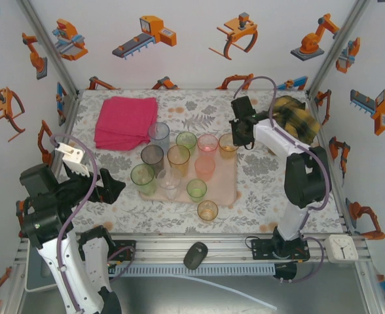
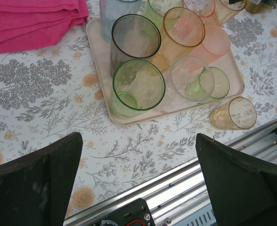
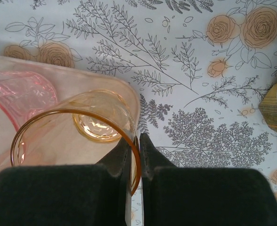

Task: Place the glasses into the tray

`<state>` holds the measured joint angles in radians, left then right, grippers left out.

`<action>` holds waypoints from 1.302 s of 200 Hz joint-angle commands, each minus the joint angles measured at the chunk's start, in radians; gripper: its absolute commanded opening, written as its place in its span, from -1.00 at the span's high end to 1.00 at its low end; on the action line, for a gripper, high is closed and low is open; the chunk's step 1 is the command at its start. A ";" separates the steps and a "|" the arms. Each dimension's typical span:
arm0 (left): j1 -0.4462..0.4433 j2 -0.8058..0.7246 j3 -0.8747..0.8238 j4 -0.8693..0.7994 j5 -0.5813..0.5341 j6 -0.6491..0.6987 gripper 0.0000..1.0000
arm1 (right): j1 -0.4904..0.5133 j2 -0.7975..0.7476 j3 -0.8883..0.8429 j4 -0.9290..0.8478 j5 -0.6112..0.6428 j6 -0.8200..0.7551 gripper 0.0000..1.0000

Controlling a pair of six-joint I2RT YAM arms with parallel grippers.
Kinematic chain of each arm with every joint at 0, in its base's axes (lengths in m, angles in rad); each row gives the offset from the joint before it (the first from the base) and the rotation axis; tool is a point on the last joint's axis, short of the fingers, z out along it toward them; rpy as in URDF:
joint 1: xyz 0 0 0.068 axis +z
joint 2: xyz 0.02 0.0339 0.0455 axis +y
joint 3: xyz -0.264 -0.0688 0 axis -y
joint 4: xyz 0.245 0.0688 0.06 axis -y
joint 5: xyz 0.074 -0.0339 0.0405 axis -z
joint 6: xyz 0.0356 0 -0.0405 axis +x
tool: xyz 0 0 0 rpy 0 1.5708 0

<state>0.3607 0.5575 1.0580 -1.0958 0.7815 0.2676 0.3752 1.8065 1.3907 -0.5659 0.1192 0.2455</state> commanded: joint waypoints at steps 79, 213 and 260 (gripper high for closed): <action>-0.002 0.008 -0.018 0.006 0.009 0.018 -0.94 | 0.007 0.034 0.055 -0.005 0.038 -0.025 0.95; -0.002 0.017 -0.017 0.011 0.009 0.012 -0.94 | 0.006 0.050 0.025 0.035 0.042 -0.009 0.89; -0.002 0.017 -0.018 0.014 0.009 0.004 -0.94 | 0.006 0.053 0.019 0.035 0.048 -0.011 0.81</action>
<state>0.3607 0.5709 1.0447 -1.0920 0.7815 0.2672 0.3767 1.8580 1.4166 -0.5568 0.1471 0.2314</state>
